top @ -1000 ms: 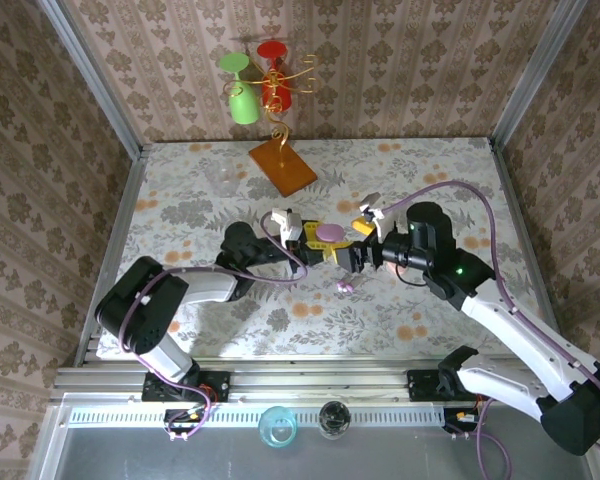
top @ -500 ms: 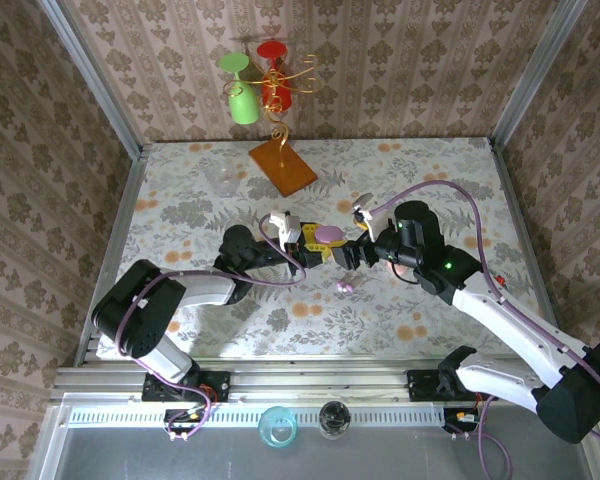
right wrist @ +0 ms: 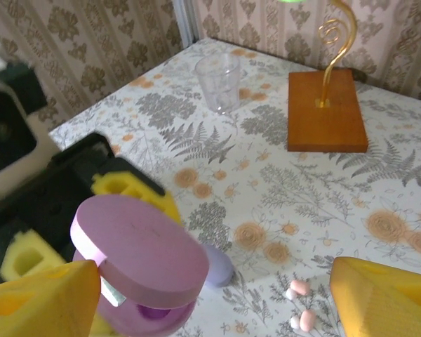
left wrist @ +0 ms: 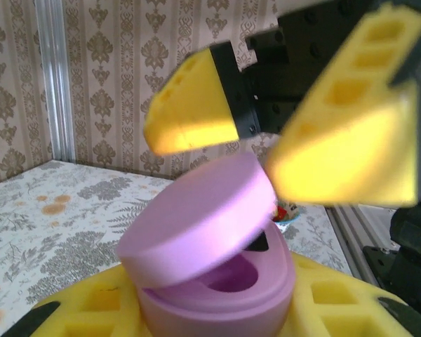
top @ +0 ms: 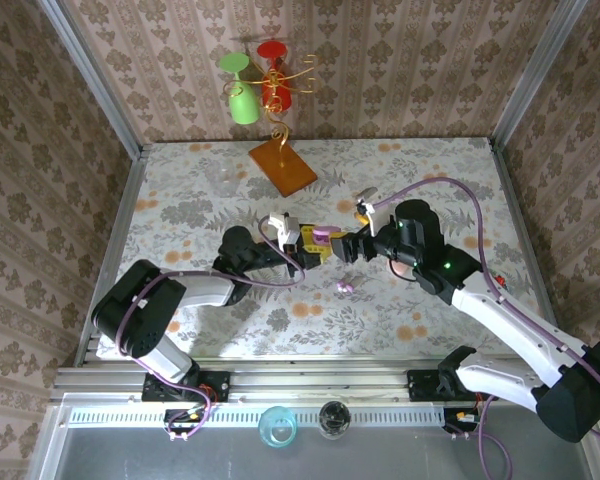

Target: Insert the wireless bluetooth earbuds into the charging case

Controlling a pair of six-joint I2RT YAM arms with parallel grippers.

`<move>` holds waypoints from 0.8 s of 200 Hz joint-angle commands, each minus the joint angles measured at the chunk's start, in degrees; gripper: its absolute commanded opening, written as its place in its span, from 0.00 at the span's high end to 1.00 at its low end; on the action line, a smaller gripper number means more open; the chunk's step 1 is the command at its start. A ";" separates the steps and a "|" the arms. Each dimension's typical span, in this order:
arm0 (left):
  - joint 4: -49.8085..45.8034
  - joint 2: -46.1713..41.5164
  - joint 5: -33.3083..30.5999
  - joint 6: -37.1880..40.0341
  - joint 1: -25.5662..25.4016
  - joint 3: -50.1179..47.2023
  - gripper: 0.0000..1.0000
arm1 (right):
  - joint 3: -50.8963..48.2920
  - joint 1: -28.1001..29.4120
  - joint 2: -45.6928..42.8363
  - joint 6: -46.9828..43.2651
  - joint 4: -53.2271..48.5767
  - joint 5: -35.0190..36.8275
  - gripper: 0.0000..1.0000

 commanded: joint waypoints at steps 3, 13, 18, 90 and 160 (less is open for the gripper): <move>2.08 -2.70 4.09 1.92 -0.62 -0.43 0.74 | 0.97 -1.00 0.79 1.94 2.11 3.75 0.15; 2.12 -2.73 4.32 1.90 -0.55 -0.43 0.74 | 0.91 -1.10 0.96 2.04 2.17 3.47 0.15; 2.09 -2.84 4.49 1.78 -0.53 -0.43 0.74 | 1.08 -1.14 1.07 2.08 2.25 3.38 0.15; 2.16 -4.01 5.55 0.60 -0.19 -0.68 0.74 | 1.59 -2.72 2.76 4.43 2.99 -4.78 0.15; 2.12 -3.93 4.33 -0.37 0.89 -0.76 0.74 | -2.71 -4.39 -3.26 5.07 6.72 -14.31 0.11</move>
